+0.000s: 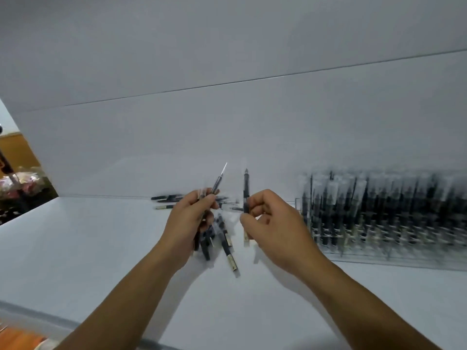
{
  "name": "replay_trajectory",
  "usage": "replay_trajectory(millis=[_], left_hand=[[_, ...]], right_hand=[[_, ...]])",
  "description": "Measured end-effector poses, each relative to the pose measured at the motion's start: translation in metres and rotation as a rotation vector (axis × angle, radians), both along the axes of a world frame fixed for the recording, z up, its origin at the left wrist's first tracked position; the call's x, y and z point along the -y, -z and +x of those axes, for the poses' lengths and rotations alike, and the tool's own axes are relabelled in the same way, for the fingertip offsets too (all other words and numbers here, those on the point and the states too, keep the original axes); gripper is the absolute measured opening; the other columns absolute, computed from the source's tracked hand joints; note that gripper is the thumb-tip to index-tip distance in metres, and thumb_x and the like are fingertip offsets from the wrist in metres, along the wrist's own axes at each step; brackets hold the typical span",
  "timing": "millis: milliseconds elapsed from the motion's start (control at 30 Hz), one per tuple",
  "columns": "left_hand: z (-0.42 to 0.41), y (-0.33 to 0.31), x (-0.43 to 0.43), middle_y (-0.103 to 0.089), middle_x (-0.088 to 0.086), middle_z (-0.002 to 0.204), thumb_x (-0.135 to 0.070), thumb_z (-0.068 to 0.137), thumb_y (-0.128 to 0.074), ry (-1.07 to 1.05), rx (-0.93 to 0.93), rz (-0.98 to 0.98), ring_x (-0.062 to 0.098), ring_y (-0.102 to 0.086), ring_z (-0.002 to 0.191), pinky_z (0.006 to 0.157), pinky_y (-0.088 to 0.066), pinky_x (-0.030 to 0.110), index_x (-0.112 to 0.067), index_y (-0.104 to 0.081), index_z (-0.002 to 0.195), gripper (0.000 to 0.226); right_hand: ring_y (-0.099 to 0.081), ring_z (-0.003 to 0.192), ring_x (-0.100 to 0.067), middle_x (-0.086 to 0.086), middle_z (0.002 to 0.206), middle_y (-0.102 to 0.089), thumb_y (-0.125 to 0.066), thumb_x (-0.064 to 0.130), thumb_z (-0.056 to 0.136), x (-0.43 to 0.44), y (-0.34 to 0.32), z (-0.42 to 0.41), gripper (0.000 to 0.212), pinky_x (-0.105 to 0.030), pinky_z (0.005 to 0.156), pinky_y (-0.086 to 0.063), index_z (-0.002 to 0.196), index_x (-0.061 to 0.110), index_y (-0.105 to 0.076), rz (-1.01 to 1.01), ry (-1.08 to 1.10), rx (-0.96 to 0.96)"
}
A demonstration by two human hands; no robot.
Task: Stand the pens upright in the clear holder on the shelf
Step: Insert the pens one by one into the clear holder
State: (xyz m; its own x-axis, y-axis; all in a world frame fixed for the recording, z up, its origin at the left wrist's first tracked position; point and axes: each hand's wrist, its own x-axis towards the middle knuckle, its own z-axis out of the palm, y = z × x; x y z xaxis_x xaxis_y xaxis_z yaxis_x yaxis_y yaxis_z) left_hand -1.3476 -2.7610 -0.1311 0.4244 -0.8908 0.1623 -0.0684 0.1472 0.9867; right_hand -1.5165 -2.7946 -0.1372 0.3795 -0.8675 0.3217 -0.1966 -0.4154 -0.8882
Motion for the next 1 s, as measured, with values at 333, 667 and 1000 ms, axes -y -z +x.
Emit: replay_trajectory(millis=[333,667,1000], left_hand=[[-0.131,0.022,0.021,-0.059,0.001,0.068,-0.021,0.085,-0.056,0.364,-0.237,-0.145,0.011,-0.041,0.046,0.043,-0.032,0.017,-0.005,-0.061,0.096,0.020],[-0.157,0.044,0.021,-0.054,0.007,0.062,-0.018,0.078,-0.056,0.389,-0.422,-0.206,0.010,-0.037,0.043,0.043,-0.032,0.015,-0.005,-0.061,0.093,0.021],[-0.158,0.046,0.022,-0.055,0.007,0.062,-0.018,0.078,-0.057,0.427,-0.372,-0.195,0.011,-0.038,0.044,0.044,-0.035,0.015,0.000,-0.060,0.097,0.026]], right_hand=[[-0.062,0.068,-0.017,-0.004,0.078,-0.069,-0.063,0.023,0.092,0.006,0.000,-0.138,0.007,-0.031,0.062,-0.051,0.086,0.020,-0.065,-0.041,0.273,0.110],[-0.071,0.082,-0.017,0.000,0.082,-0.071,-0.066,0.019,0.091,0.034,-0.006,-0.168,0.007,-0.033,0.073,-0.059,0.092,0.025,-0.062,-0.113,0.423,0.066],[-0.062,0.068,-0.007,0.011,0.075,-0.066,-0.069,0.029,0.088,0.047,-0.002,-0.162,0.009,-0.031,0.070,-0.055,0.086,0.027,-0.061,-0.175,0.401,-0.301]])
